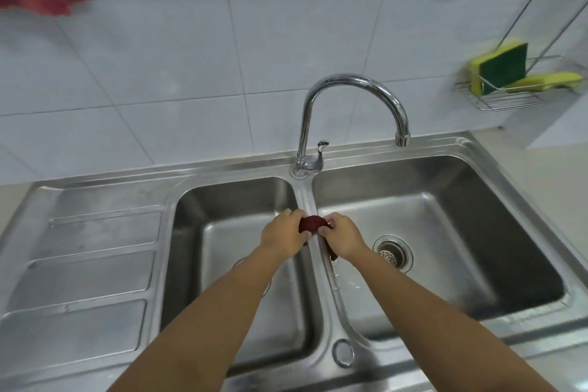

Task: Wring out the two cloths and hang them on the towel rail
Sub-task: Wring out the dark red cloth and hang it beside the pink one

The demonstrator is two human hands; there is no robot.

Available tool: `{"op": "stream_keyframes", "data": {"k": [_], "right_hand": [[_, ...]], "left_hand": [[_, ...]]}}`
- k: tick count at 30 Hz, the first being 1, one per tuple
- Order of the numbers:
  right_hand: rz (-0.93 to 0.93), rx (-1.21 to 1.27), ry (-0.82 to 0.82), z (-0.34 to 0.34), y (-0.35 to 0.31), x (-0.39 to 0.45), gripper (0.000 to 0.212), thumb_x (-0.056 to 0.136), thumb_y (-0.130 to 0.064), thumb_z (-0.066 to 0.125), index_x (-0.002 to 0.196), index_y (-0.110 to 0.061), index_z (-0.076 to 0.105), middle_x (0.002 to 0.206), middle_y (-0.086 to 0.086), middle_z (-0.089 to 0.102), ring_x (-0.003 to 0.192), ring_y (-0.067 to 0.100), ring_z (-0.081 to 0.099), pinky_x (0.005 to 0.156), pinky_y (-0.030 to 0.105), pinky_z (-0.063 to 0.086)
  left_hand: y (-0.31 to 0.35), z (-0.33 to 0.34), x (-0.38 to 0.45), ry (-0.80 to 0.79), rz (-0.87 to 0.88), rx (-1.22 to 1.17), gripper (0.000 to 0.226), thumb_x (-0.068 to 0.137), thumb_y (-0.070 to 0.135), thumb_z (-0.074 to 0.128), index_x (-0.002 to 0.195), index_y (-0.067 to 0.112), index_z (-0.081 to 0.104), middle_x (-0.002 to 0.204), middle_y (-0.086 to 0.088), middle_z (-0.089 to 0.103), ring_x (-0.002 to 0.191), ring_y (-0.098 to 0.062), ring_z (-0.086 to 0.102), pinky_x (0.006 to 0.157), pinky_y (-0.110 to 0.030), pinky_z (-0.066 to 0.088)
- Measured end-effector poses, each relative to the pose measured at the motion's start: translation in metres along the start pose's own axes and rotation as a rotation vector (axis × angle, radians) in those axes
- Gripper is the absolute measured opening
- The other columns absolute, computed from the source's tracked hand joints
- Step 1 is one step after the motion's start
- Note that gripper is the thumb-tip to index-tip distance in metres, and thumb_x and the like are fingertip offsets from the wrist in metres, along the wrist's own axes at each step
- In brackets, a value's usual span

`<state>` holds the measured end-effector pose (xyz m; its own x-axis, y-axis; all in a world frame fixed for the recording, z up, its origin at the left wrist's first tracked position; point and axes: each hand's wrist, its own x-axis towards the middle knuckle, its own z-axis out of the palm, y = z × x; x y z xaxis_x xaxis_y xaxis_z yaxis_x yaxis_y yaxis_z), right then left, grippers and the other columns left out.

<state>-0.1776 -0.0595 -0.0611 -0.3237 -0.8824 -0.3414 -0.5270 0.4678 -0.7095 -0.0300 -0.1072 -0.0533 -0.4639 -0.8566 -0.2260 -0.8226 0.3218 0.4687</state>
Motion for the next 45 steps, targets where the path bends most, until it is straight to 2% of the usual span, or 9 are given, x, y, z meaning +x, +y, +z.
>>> {"op": "stream_keyframes", "data": {"k": [3,10,16,23,27,31,36,40,45], "right_hand": [[0.025,0.029,-0.027,-0.005,0.006,-0.016,0.018,0.089,-0.02,0.061,0.102,-0.008,0.065,0.104,0.012,0.063,0.094,0.029,0.062,0.085,0.04,0.051],[0.035,0.363,-0.198,-0.035,-0.017,-0.049,0.02,0.089,-0.028,0.066,0.08,-0.011,0.066,0.075,0.006,0.065,0.069,0.019,0.06,0.072,0.032,0.049],[-0.036,0.558,-0.36,-0.045,-0.053,-0.066,0.03,0.093,-0.025,0.061,0.112,-0.001,0.068,0.104,0.014,0.072,0.095,0.025,0.067,0.094,0.037,0.049],[-0.275,0.589,-0.54,-0.032,-0.086,-0.083,0.053,0.08,-0.01,0.072,0.128,-0.027,0.055,0.11,0.0,0.074,0.099,0.013,0.07,0.076,0.029,0.056],[-0.378,0.492,-0.395,0.006,-0.106,-0.094,0.078,0.071,-0.004,0.077,0.135,-0.026,0.039,0.11,0.007,0.064,0.088,0.018,0.064,0.066,0.03,0.056],[-0.269,0.546,-0.344,0.034,-0.121,-0.097,0.035,0.077,-0.018,0.074,0.109,-0.019,0.059,0.084,0.005,0.065,0.066,0.02,0.063,0.051,0.024,0.05],[-0.052,0.651,-0.614,0.05,-0.123,-0.1,0.024,0.072,-0.011,0.072,0.094,-0.006,0.063,0.073,0.01,0.066,0.066,0.022,0.063,0.071,0.036,0.054],[0.19,0.572,-0.883,0.057,-0.124,-0.106,0.013,0.073,-0.017,0.074,0.081,-0.015,0.063,0.065,0.001,0.06,0.054,0.012,0.057,0.062,0.024,0.051],[0.387,0.551,-1.196,0.056,-0.124,-0.118,0.017,0.074,-0.019,0.075,0.072,-0.015,0.059,0.061,-0.004,0.052,0.047,0.007,0.048,0.046,0.019,0.046]], "left_hand": [[0.004,0.001,-0.01,-0.036,-0.002,0.008,0.033,0.085,0.038,0.065,0.112,0.021,0.059,0.11,-0.002,0.053,0.1,-0.021,0.055,0.079,-0.033,0.046],[0.005,-0.035,-0.043,-0.124,-0.037,-0.291,0.016,0.084,0.037,0.066,0.086,0.022,0.06,0.082,0.007,0.062,0.08,-0.015,0.06,0.065,-0.025,0.042],[0.01,-0.08,-0.074,-0.089,-0.037,-0.514,0.029,0.081,0.037,0.072,0.105,0.024,0.059,0.098,0.005,0.068,0.088,-0.014,0.065,0.076,-0.029,0.051],[0.016,-0.136,-0.099,0.088,-0.085,-0.728,0.013,0.091,0.019,0.063,0.103,0.015,0.063,0.108,-0.008,0.069,0.097,-0.022,0.069,0.079,-0.036,0.06],[0.018,-0.153,-0.11,0.141,-0.116,-0.875,0.018,0.091,0.017,0.063,0.107,0.01,0.062,0.109,-0.012,0.067,0.092,-0.019,0.068,0.069,-0.027,0.06],[0.007,-0.165,-0.119,0.281,-0.225,-1.038,0.02,0.087,0.019,0.069,0.103,0.014,0.058,0.103,-0.01,0.069,0.083,-0.015,0.07,0.06,-0.024,0.059],[-0.028,-0.158,-0.136,0.449,-0.328,-0.786,0.023,0.084,0.026,0.07,0.096,0.017,0.053,0.082,-0.001,0.063,0.063,-0.014,0.061,0.059,-0.027,0.052],[-0.059,-0.132,-0.167,0.543,-0.189,-0.299,0.011,0.091,0.036,0.057,0.099,0.028,0.056,0.087,0.011,0.063,0.081,-0.011,0.061,0.075,-0.03,0.049],[-0.095,-0.081,-0.214,0.689,0.126,0.182,0.041,0.084,0.005,0.063,0.122,0.019,0.059,0.118,0.0,0.064,0.107,-0.017,0.062,0.092,-0.034,0.052]]}}
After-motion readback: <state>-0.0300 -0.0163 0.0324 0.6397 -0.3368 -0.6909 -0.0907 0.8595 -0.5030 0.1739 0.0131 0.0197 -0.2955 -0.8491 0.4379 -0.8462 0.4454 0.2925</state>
